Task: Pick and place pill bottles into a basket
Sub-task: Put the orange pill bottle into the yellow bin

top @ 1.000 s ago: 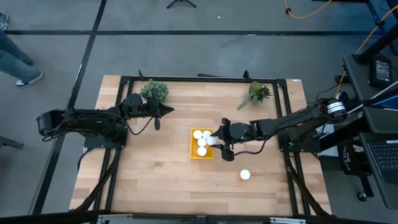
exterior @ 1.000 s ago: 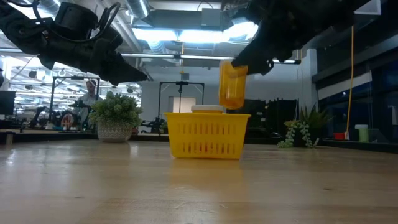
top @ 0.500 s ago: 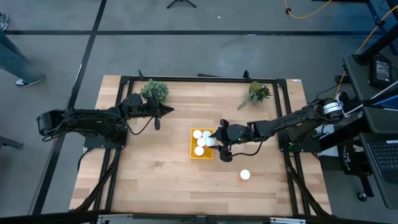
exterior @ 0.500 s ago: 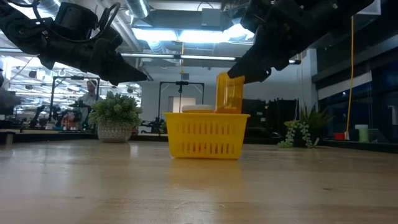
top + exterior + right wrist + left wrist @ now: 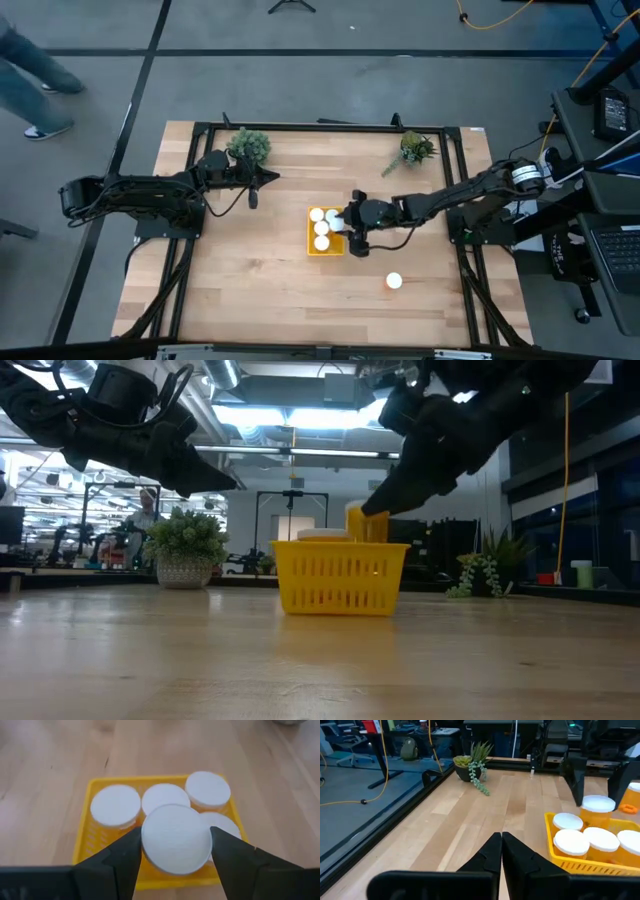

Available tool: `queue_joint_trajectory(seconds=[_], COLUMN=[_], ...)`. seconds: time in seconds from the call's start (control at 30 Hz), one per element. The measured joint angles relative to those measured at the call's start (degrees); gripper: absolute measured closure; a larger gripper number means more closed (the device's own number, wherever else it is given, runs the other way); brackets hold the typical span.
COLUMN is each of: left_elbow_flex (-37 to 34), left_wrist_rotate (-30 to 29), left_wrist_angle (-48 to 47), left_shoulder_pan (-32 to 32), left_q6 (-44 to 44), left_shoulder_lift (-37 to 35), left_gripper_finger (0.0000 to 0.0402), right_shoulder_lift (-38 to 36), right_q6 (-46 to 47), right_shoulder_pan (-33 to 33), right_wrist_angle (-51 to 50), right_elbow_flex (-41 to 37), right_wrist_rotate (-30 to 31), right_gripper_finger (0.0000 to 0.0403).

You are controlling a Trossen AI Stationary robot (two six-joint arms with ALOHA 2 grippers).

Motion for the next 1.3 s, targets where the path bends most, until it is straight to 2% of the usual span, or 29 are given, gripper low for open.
queue_joint_trajectory(seconds=[0.6, 1.3], left_elbow_flex=[0.0, 0.0], left_wrist_rotate=[0.0, 0.0], left_wrist_angle=[0.0, 0.0], left_shoulder_pan=[0.0, 0.0], left_q6=[0.0, 0.0], left_shoulder_lift=[0.0, 0.0], left_gripper_finger=[0.0394, 0.0399], right_shoulder_lift=[0.2, 4.4], right_q6=[-2.9, -6.2], right_shoulder_pan=[-0.3, -0.3], right_wrist_angle=[1.1, 5.0], right_elbow_flex=[0.0, 0.0], right_wrist_rotate=[-0.1, -0.1], right_gripper_finger=[0.0184, 0.0184])
